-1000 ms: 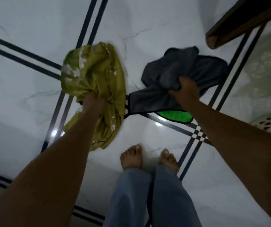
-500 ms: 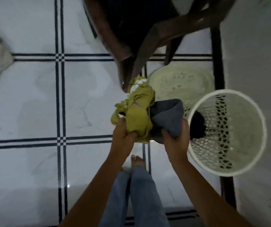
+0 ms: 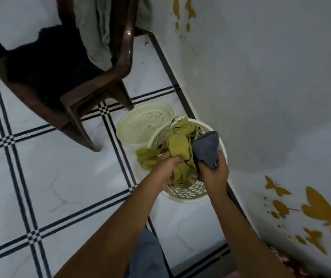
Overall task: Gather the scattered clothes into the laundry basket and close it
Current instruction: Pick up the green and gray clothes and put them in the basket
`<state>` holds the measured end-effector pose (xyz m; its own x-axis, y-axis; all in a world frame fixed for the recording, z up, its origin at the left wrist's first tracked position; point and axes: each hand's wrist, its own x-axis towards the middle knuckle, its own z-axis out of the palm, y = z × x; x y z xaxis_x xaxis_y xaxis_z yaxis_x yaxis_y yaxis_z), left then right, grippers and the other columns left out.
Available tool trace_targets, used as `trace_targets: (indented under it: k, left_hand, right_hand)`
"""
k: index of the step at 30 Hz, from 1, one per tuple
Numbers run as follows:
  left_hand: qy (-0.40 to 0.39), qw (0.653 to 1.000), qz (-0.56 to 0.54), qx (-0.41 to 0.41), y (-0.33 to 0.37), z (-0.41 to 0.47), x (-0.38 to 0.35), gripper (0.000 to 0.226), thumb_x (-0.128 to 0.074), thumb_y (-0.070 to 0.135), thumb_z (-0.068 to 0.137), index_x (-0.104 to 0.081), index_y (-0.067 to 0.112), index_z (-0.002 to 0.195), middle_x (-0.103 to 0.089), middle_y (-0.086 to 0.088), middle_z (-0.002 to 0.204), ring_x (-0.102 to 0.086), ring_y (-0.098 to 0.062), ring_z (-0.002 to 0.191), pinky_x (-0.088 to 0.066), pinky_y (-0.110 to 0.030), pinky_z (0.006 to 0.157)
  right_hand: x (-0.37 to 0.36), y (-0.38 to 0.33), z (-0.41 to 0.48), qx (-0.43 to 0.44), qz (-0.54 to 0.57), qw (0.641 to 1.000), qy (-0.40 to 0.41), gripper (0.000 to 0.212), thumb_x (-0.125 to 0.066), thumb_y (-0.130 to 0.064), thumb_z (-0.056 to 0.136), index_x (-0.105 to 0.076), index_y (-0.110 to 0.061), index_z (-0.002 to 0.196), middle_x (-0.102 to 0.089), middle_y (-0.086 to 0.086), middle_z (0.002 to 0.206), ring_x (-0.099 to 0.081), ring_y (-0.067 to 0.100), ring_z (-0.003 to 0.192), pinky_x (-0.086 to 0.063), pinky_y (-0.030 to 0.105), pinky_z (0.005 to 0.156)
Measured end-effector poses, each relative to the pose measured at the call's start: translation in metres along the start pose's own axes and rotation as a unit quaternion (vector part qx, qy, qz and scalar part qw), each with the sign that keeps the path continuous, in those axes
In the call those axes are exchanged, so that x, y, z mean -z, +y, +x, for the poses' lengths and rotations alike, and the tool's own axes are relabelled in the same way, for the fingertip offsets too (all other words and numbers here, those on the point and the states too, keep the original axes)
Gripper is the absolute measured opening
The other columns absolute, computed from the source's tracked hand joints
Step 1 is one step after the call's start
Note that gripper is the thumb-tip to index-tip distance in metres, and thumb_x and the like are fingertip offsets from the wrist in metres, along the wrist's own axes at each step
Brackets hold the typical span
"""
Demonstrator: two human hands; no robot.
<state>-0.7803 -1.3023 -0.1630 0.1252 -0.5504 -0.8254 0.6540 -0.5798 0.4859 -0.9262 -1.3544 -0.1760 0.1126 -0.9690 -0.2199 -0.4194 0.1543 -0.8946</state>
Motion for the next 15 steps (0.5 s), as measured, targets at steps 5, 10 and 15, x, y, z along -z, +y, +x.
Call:
trace_targets:
  k: [5, 10, 15]
  left_hand:
    - [0.018, 0.992, 0.127, 0.003, -0.017, 0.031, 0.003, 0.029, -0.056, 0.012, 0.090, -0.062, 0.015, 0.119, -0.066, -0.013, 0.116, -0.062, -0.024, 0.092, -0.052, -0.029, 0.079]
    - [0.056, 0.990, 0.127, -0.039, -0.015, 0.009, 0.030, 0.035, -0.054, 0.007, 0.094, -0.058, 0.009, 0.129, -0.062, -0.011, 0.118, -0.060, -0.014, 0.088, -0.049, -0.016, 0.056]
    - [0.068, 0.983, 0.132, -0.111, 0.009, -0.069, 0.070, 0.030, -0.052, 0.002, 0.093, -0.062, 0.002, 0.122, -0.065, -0.014, 0.107, -0.060, -0.010, 0.077, -0.042, -0.001, 0.048]
  right_hand:
    - [0.008, 0.048, 0.028, -0.039, -0.105, 0.992, -0.059, 0.023, -0.071, -0.006, 0.081, -0.062, -0.015, 0.100, -0.065, 0.001, 0.097, -0.063, 0.018, 0.093, -0.047, 0.029, 0.081]
    - [0.004, 0.036, 0.011, -0.053, -0.083, 0.993, -0.061, 0.025, -0.066, -0.005, 0.086, -0.060, -0.024, 0.101, -0.065, -0.008, 0.098, -0.062, 0.000, 0.090, -0.050, 0.023, 0.085]
    - [-0.017, -0.029, -0.041, -0.034, -0.039, 0.991, -0.123, 0.022, -0.060, -0.003, 0.089, -0.062, -0.019, 0.104, -0.067, 0.007, 0.097, -0.063, 0.011, 0.089, -0.049, 0.018, 0.081]
